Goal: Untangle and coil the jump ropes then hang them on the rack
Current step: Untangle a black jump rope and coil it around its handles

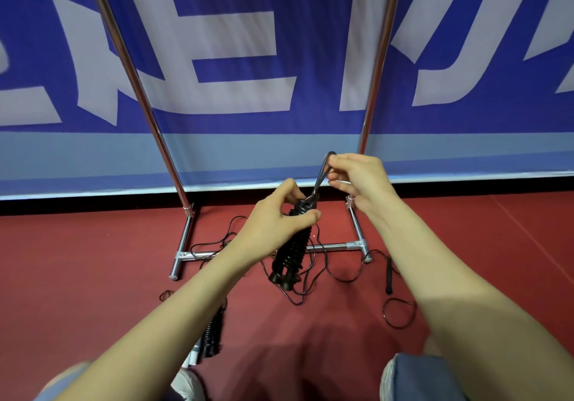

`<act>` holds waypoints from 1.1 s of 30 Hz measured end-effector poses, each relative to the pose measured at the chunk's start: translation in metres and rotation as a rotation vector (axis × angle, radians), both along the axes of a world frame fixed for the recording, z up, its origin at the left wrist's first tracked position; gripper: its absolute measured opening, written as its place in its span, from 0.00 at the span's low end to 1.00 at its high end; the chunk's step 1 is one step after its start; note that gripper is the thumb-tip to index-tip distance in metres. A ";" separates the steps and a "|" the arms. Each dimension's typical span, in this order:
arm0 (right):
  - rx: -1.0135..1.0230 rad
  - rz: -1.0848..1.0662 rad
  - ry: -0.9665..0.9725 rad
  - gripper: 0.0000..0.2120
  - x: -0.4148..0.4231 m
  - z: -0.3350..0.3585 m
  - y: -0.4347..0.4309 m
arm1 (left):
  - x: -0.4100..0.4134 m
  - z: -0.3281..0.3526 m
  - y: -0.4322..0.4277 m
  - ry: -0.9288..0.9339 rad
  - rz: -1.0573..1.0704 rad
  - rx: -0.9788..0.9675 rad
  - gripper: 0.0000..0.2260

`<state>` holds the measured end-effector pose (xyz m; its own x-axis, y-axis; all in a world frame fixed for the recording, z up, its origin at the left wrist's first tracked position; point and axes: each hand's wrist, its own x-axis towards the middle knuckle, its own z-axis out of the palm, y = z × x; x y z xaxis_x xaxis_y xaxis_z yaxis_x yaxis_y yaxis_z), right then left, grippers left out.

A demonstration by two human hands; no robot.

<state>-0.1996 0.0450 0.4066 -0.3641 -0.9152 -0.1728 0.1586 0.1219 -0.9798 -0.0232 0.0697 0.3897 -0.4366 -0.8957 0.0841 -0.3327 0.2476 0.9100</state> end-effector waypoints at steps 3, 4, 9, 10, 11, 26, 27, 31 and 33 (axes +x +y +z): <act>0.026 -0.016 0.021 0.07 -0.005 -0.004 -0.001 | 0.001 -0.002 -0.001 0.011 -0.044 0.115 0.12; 0.032 -0.020 0.031 0.06 -0.006 -0.005 -0.001 | 0.003 -0.003 -0.001 0.009 -0.060 0.132 0.12; 0.038 -0.003 0.077 0.06 -0.006 -0.011 -0.003 | 0.006 -0.006 0.001 0.038 -0.083 0.187 0.13; 0.042 0.012 0.104 0.06 -0.003 -0.013 -0.003 | 0.008 -0.009 0.001 0.027 -0.080 0.206 0.13; 0.052 0.047 0.133 0.06 -0.002 -0.015 -0.002 | 0.011 -0.015 0.001 0.005 -0.082 0.224 0.14; 0.121 1.002 0.977 0.46 0.062 -0.060 0.039 | 0.045 -0.057 -0.007 0.163 0.431 0.372 0.17; 0.100 0.958 0.952 0.46 0.071 -0.064 0.039 | 0.046 -0.057 -0.008 0.223 0.420 0.420 0.15; 0.068 0.837 0.849 0.48 0.088 -0.081 0.035 | 0.064 -0.060 -0.015 0.329 0.289 0.609 0.14; 0.074 0.811 0.848 0.48 0.096 -0.093 0.029 | 0.074 -0.069 -0.020 0.291 0.228 0.660 0.19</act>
